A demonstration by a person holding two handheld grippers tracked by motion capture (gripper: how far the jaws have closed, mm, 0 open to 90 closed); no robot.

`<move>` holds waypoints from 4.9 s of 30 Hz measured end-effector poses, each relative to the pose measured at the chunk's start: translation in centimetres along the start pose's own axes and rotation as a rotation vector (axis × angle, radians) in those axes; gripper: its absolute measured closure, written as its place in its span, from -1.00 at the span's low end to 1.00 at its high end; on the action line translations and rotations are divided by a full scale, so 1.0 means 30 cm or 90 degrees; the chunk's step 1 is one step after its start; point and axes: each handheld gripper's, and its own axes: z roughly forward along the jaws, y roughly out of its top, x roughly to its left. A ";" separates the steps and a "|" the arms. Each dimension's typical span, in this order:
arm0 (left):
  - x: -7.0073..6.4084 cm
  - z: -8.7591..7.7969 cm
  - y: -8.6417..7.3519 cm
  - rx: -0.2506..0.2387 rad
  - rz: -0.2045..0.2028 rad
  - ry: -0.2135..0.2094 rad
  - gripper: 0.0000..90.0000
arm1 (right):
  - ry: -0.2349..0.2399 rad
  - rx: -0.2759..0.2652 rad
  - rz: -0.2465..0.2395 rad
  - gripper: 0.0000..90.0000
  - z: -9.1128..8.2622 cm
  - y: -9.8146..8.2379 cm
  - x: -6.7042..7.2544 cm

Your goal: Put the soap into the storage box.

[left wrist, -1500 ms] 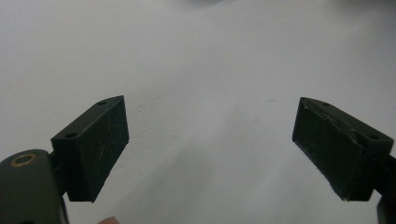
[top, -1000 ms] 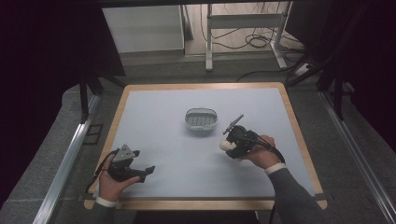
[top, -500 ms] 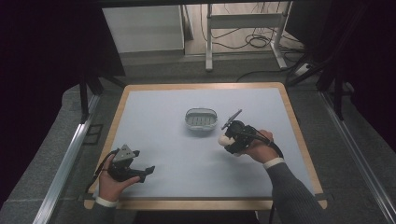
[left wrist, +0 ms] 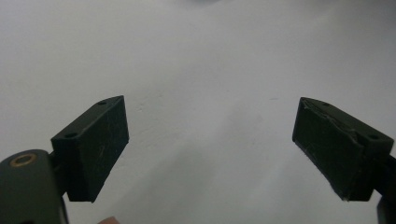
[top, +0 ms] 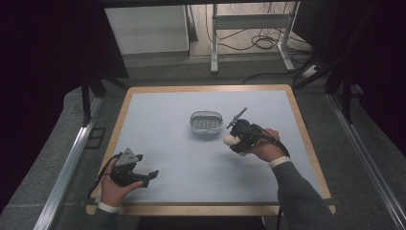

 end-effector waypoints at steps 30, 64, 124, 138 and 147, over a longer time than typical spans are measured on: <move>0.007 -0.002 -0.003 0.000 -0.003 0.001 -0.75 | -0.007 -0.004 -0.020 0.11 -0.005 0.090 -0.045; 0.006 -0.002 -0.003 0.002 -0.002 0.002 -0.75 | -0.018 -0.013 -0.039 0.11 0.033 0.204 -0.096; 0.009 -0.009 -0.002 -0.004 -0.004 0.002 -0.75 | -0.013 -0.004 -0.077 0.11 0.137 0.364 -0.153; 0.013 -0.016 -0.004 -0.009 -0.007 0.004 -0.75 | -0.015 0.004 -0.108 0.11 0.176 0.431 -0.139; 0.012 -0.015 -0.003 -0.009 -0.004 0.003 -0.75 | -0.016 0.028 -0.138 0.10 0.223 0.449 -0.117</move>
